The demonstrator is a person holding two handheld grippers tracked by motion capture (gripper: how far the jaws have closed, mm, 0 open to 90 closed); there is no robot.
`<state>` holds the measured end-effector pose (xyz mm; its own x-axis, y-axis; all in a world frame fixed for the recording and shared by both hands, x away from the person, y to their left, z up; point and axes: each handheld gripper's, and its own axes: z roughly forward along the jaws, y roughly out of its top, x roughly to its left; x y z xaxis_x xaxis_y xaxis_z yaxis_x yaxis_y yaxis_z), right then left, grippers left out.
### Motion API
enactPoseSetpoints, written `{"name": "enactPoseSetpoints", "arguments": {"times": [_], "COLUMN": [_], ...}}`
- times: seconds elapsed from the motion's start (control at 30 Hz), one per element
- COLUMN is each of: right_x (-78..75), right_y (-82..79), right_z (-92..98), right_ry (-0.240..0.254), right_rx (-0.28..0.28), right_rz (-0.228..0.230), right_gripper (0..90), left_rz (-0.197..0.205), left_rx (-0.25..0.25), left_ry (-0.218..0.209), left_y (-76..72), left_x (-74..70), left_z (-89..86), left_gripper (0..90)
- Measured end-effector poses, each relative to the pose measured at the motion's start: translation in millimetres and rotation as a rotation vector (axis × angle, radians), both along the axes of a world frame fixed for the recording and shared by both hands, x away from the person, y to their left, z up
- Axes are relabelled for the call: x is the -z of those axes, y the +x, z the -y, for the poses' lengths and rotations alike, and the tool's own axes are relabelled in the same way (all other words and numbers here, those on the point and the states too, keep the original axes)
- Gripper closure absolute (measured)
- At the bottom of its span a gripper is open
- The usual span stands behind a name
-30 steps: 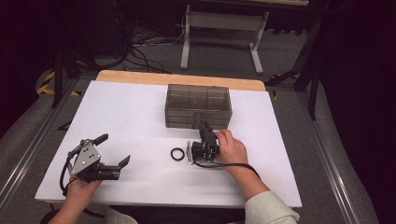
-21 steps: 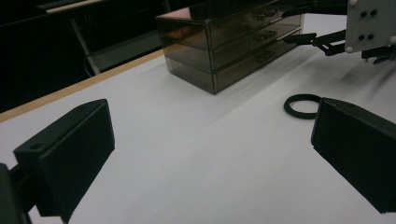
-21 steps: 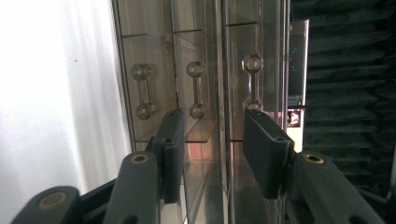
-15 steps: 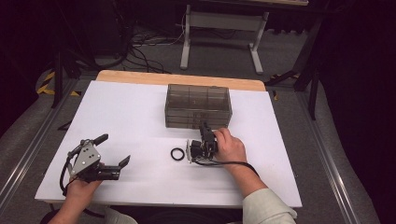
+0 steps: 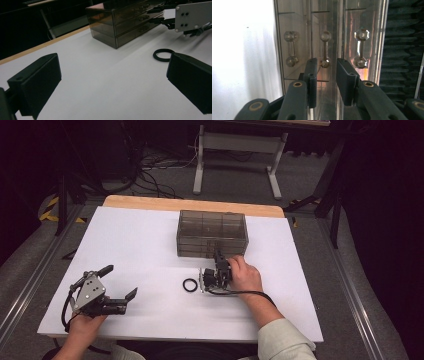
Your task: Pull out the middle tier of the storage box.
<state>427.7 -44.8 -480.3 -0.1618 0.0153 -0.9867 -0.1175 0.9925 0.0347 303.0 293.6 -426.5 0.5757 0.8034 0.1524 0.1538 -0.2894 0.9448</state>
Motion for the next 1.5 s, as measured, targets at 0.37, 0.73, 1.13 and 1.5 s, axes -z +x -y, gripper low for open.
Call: {"name": "enactPoseSetpoints", "arguments": {"times": [0.37,0.73,1.13,1.5], "right_x": [3.4,0.1,-7.9,-10.9], "right_y": [4.4,4.5,-5.7,-18.0], "right_z": [-3.3,-4.3,-4.6,-2.4], "right_ry": [-0.016,-0.025,-0.018,-0.009], "right_rx": [0.008,0.009,0.011,0.017], "right_rz": [0.021,0.005,-0.027,-0.056], "right_gripper": [80.1,81.2,81.3,81.1], "left_rz": [-0.001,-0.002,0.000,0.006], "left_rx": [-0.009,-0.008,-0.008,-0.013], "left_ry": [-0.001,-0.003,-0.004,0.006], "left_y": [-2.4,-1.3,-1.4,-1.5], "left_x": [0.4,0.8,0.4,-0.1], "left_z": [-2.0,-1.2,-1.4,-2.3], "left_gripper": [0.4,0.4,0.4,0.4]}}
